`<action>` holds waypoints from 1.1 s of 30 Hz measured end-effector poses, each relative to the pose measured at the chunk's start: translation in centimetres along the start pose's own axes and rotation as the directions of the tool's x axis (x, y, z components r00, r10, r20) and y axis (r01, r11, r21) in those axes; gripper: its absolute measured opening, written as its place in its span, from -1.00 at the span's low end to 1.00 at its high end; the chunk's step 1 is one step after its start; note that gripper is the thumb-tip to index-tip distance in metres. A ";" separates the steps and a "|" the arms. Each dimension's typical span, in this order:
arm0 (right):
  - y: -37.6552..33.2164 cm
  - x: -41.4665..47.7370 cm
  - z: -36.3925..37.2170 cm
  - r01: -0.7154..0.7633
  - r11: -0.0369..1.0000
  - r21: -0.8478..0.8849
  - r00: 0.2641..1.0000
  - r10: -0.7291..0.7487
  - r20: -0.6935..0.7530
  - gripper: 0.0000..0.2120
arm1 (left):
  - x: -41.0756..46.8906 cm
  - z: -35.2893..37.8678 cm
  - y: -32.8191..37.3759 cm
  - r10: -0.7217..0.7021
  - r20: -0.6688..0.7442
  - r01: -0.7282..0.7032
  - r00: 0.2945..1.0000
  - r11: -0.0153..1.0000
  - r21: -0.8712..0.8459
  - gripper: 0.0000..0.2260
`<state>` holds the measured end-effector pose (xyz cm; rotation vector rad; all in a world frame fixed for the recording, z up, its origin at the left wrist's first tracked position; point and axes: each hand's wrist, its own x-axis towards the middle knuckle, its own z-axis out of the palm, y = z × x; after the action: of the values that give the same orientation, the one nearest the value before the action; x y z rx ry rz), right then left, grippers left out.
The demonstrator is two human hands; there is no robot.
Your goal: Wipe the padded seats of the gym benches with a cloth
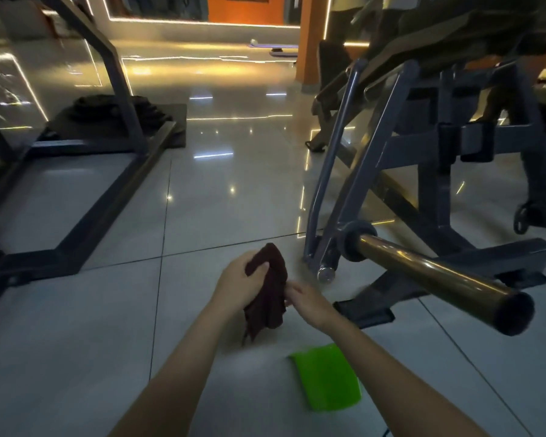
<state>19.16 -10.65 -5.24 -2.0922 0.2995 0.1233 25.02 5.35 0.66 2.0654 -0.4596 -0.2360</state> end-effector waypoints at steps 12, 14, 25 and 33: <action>10.8 -3.0 -0.4 0.014 0.670 -0.742 0.926 0.272 0.263 -0.58 | -0.9 2.7 -3.0 0.031 0.196 -0.062 0.980 0.986 0.154 -0.92; 10.7 -3.6 -0.3 0.075 0.677 -0.732 0.954 0.164 0.250 -0.61 | -0.8 3.0 -3.1 0.050 0.189 -0.080 0.981 0.985 0.154 -0.93; 13.4 -7.4 4.3 0.462 0.515 -0.722 0.886 -0.290 0.361 -0.70 | -0.9 2.9 -2.4 0.050 0.107 -0.066 0.993 0.986 0.152 -0.91; 16.1 -7.7 5.8 0.450 0.595 -0.665 0.884 -0.192 0.426 -0.57 | -1.7 2.5 -3.2 0.031 0.205 -0.069 0.978 0.980 0.185 -0.83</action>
<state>7.69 -12.27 -20.00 -2.8680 -0.4328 0.4154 23.35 5.60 -3.39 2.2244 -0.6806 -0.3867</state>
